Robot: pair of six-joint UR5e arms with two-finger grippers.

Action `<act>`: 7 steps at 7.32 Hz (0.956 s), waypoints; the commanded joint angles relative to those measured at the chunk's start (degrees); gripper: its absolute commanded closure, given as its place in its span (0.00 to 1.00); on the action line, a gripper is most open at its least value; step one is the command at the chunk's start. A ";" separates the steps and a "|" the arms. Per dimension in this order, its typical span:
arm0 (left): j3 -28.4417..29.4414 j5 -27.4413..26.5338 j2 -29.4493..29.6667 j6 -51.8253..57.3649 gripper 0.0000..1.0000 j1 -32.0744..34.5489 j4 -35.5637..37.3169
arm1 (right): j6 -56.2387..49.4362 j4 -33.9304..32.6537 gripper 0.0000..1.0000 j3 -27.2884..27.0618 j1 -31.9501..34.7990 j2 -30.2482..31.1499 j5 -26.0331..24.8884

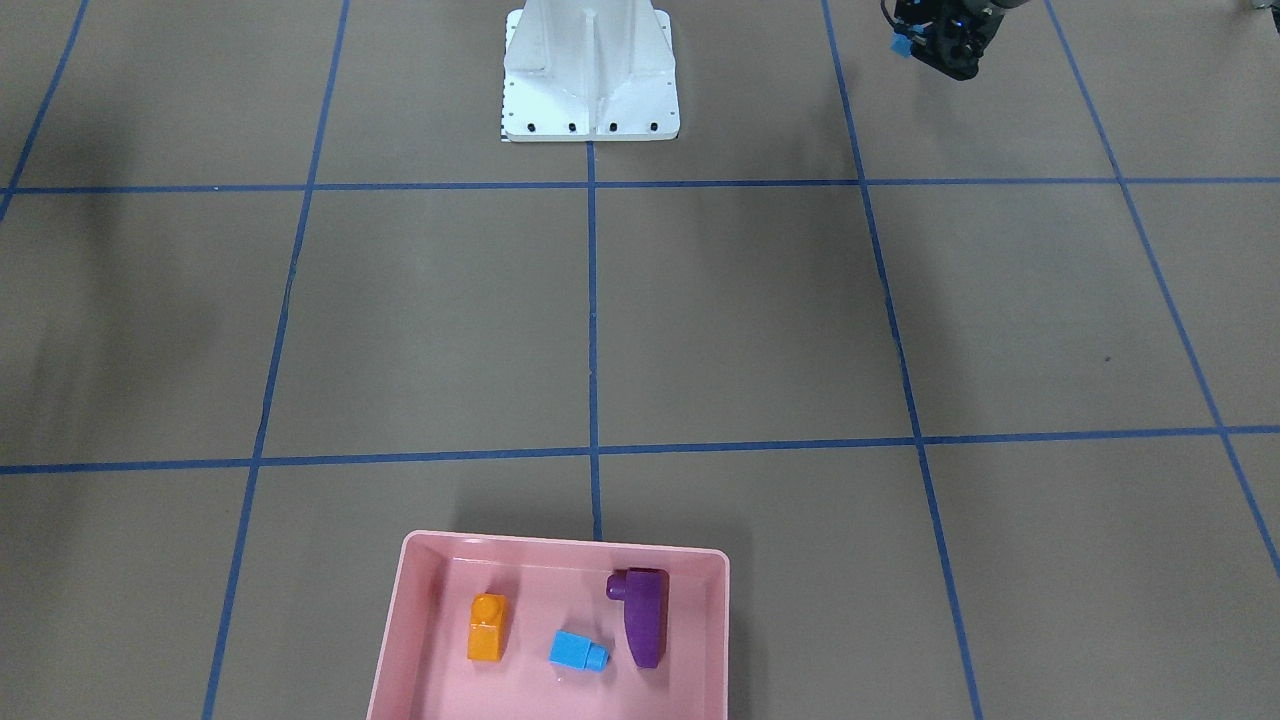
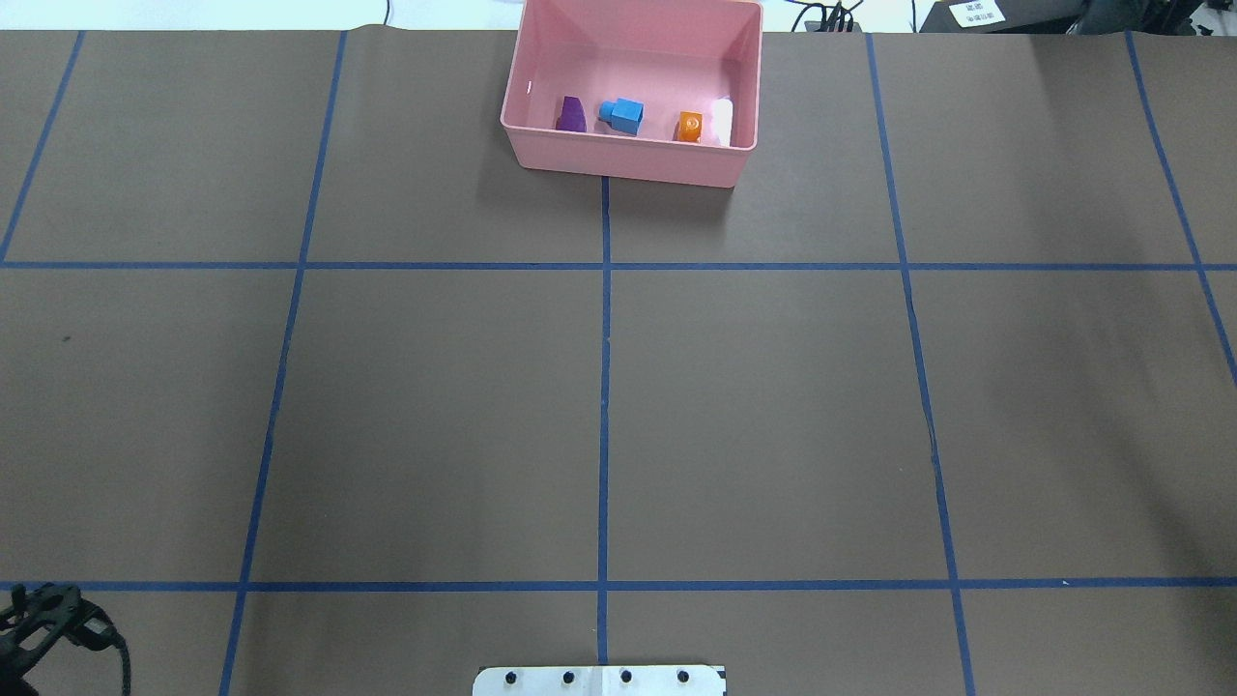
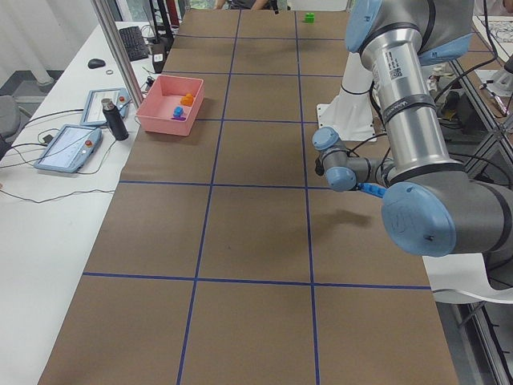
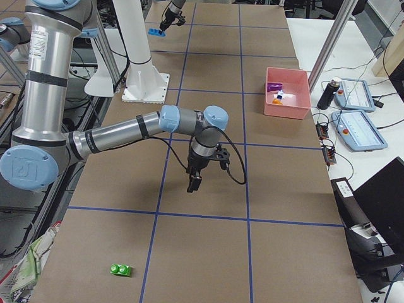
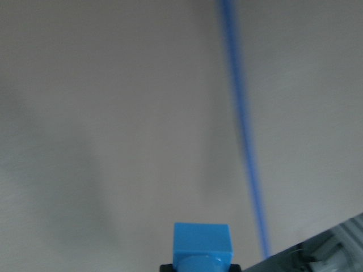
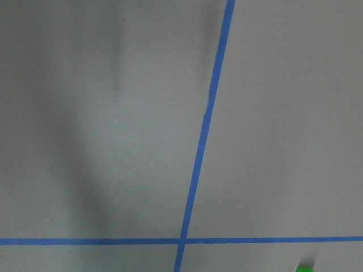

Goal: Put all blocks into box

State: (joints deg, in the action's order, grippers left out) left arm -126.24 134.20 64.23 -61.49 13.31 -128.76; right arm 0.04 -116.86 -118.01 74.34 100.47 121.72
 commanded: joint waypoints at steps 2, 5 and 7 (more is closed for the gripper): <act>0.80 2.74 11.42 -3.21 1.00 12.05 0.26 | -0.04 0.23 0.00 0.06 0.10 -0.09 0.01; 8.17 2.12 25.10 -3.02 1.00 25.59 0.44 | -0.65 0.23 0.00 0.23 0.10 0.08 0.10; 16.34 2.47 36.70 -3.46 1.00 32.11 3.41 | -9.11 0.32 0.00 -0.03 2.19 4.44 0.53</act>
State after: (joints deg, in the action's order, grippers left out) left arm -114.65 136.58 93.91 -64.61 41.82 -127.06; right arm -3.60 -116.58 -117.90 75.04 101.97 121.92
